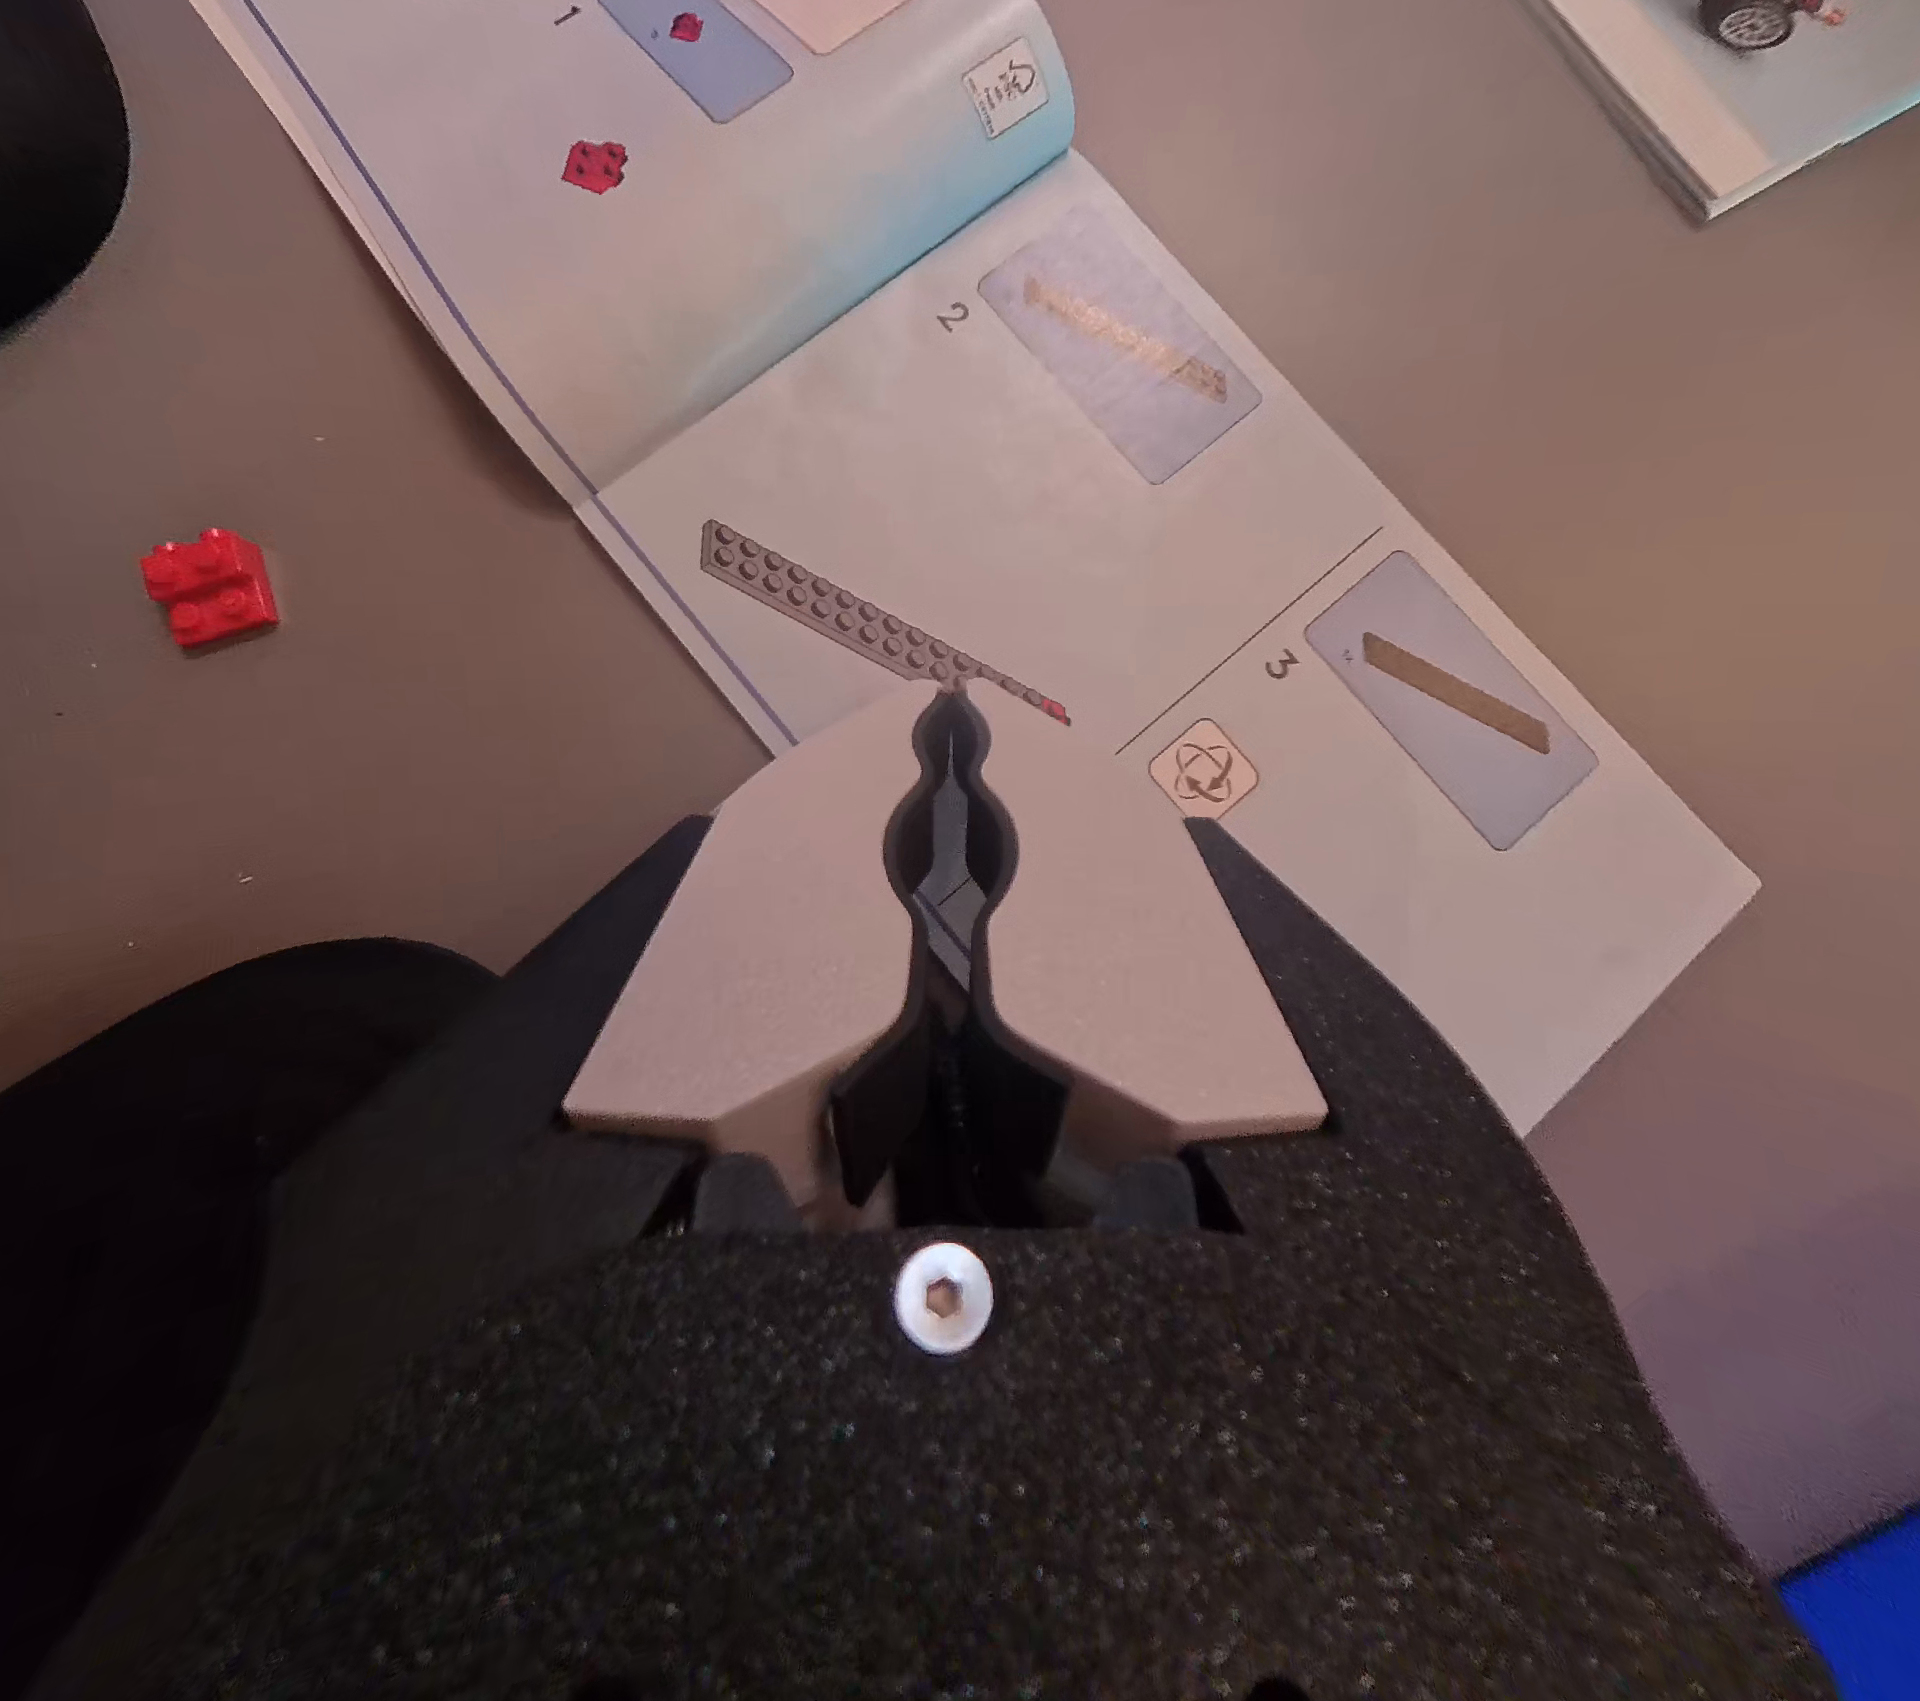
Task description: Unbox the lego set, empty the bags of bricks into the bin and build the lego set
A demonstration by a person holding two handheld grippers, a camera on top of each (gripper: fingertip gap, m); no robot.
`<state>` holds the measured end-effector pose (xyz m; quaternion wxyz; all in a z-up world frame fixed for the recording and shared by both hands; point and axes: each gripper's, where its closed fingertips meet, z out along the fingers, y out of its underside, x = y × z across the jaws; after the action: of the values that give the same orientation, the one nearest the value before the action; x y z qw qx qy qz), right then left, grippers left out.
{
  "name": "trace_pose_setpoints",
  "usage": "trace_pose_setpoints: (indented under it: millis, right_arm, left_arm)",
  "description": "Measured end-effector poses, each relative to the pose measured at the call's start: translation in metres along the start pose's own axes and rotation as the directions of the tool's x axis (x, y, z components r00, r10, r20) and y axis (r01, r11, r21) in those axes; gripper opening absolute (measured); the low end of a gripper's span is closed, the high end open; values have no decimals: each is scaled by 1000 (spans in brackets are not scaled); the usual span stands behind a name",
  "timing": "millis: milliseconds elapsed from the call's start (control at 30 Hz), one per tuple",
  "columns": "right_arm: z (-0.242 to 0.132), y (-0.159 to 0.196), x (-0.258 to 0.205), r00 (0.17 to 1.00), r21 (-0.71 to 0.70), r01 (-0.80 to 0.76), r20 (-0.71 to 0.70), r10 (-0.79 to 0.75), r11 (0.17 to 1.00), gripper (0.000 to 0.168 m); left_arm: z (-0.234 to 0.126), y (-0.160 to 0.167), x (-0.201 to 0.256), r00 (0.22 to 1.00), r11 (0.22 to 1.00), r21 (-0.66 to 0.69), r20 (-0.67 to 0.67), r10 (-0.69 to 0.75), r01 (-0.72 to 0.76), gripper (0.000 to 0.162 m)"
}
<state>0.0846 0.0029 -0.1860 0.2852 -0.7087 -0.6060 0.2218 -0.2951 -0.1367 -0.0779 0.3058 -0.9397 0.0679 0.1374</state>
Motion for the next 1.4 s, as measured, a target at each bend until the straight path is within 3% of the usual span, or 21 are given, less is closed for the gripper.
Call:
trace_pose_setpoints:
  millis: [933,1400]
  right_arm:
    - [-1,8,12,999,-47,-22,-36,20,999,0]
    - [-2,8,10,998,-1,-49,-45,48,999,0]
  left_arm:
    - [-1,2,0,1000,1000,-3,0,-3,3,32]
    - [-3,3,0,1000,1000,7,-7,-8,8,32]
